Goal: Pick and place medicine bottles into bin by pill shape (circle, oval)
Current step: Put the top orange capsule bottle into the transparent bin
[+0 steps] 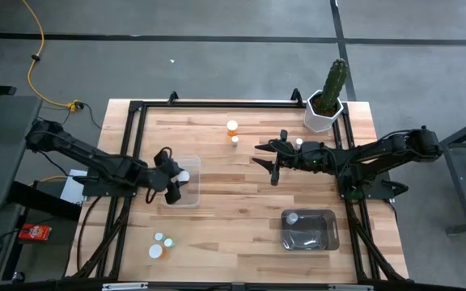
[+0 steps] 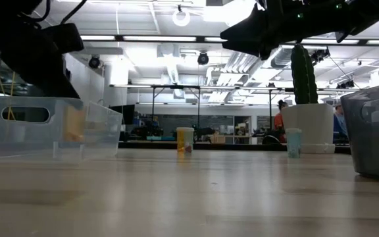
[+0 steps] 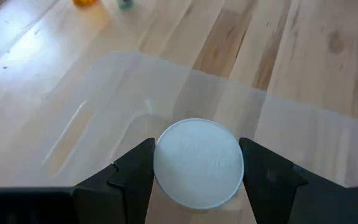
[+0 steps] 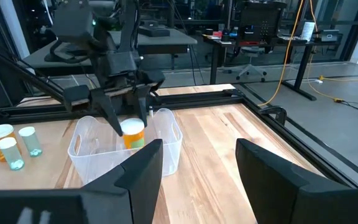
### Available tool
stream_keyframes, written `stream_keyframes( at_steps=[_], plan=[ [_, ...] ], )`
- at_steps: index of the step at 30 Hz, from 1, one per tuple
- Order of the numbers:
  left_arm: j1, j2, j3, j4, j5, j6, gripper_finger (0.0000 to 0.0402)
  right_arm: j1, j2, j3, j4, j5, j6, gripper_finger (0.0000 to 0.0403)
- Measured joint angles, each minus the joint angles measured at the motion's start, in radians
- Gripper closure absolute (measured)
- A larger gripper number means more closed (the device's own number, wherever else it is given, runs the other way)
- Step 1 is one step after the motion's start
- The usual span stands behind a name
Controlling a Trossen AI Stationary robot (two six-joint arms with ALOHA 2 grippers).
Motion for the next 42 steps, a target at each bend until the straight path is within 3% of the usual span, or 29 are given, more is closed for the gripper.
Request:
stream_keyframes(
  at_steps=[21, 42],
  plan=[
    [-0.016, 0.000, -0.009, 0.018, 0.005, -0.044, 0.0184, 0.000, 0.000, 0.000, -0.002, 0.000, 0.003, 0.0206],
    [-0.016, 0.000, -0.009, 0.018, 0.009, -0.046, 0.0196, 0.000, 0.000, 0.000, -0.005, 0.000, 0.002, 0.0206]
  ],
)
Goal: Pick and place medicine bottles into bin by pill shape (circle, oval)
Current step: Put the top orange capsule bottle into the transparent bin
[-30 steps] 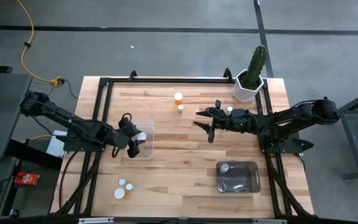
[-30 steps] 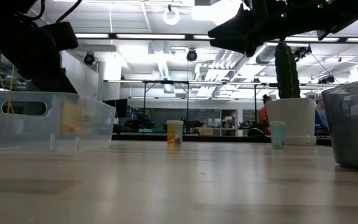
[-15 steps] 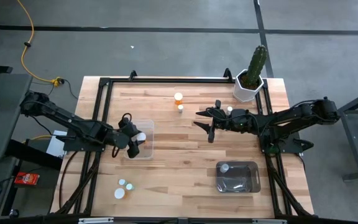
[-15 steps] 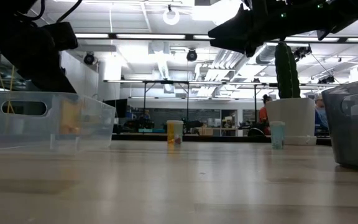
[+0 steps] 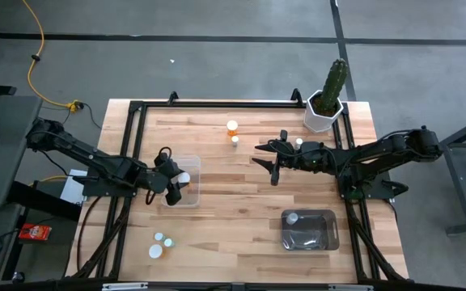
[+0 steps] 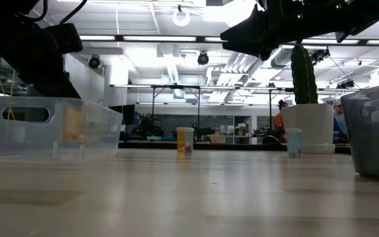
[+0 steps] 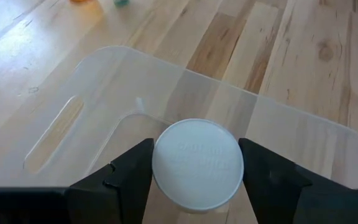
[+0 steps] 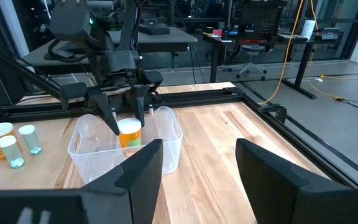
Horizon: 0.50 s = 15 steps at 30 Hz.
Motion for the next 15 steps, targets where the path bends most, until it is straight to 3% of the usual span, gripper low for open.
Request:
stream_keyframes(
  at_steps=[6, 15],
  plan=[
    [0.001, 0.000, 0.000, 0.001, 0.000, 0.001, 0.0217, 0.000, 0.000, 0.000, 0.000, 0.000, -0.002, 0.0206],
    [0.001, 0.000, 0.000, 0.001, -0.001, 0.001, 0.0215, 0.000, 0.000, 0.000, 0.000, 0.000, 0.000, 0.0206]
  ],
)
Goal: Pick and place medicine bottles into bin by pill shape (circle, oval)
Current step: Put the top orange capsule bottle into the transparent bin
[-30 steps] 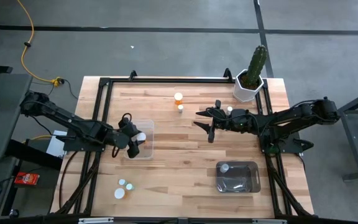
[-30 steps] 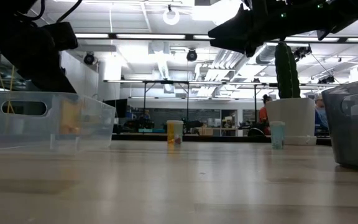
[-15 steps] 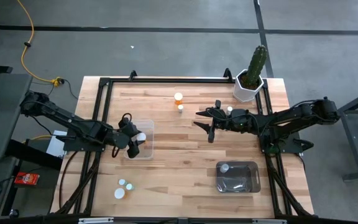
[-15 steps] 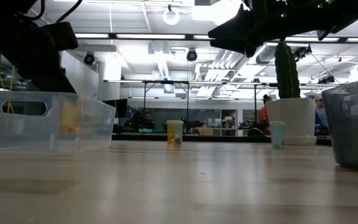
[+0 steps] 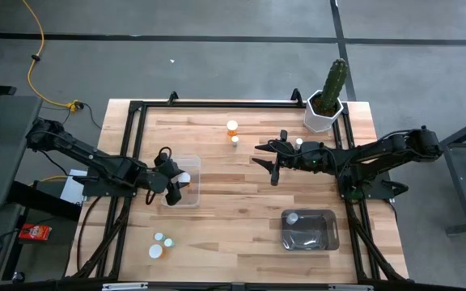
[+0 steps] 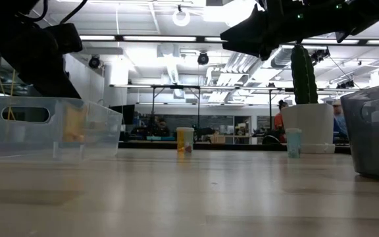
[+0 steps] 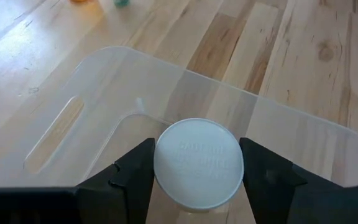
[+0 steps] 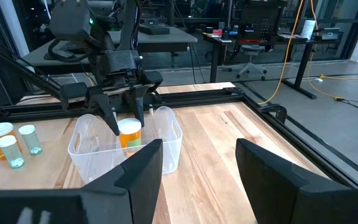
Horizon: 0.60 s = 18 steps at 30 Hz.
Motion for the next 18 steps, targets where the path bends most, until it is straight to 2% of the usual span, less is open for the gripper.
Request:
stream_keyframes(
  at_steps=[13, 18],
  plan=[
    [0.000, 0.000, 0.000, 0.000, -0.001, 0.010, 0.0211, 0.000, 0.000, 0.000, -0.003, 0.000, 0.000, 0.0206],
    [0.018, 0.002, 0.000, -0.037, 0.000, 0.011, 0.0197, 0.000, 0.000, 0.000, -0.004, 0.000, 0.000, 0.0206]
  ],
)
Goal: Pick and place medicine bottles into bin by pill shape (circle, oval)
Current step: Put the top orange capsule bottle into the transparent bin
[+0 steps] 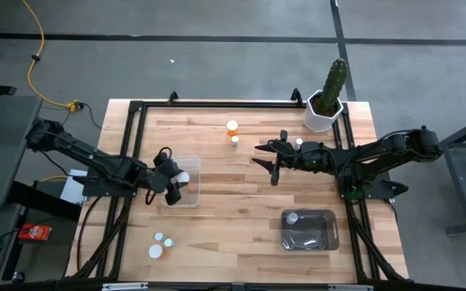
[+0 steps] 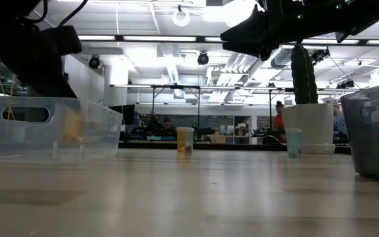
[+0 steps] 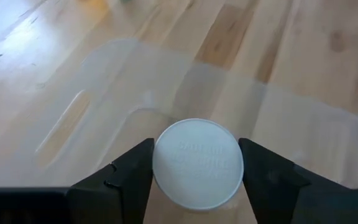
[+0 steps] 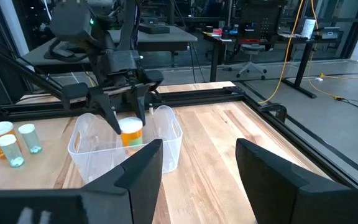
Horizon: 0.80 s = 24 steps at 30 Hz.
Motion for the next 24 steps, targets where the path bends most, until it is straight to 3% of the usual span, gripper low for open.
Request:
stream_keyframes(
  at_steps=[16, 24],
  plan=[
    [0.030, 0.095, 0.002, 0.018, 0.041, -0.036, 0.0186, 0.000, 0.000, 0.000, -0.007, 0.000, 0.018, 0.0206],
    [0.030, 0.062, 0.039, 0.000, 0.059, 0.017, 0.0163, 0.000, 0.000, 0.000, -0.007, 0.000, 0.022, 0.0206]
  ],
)
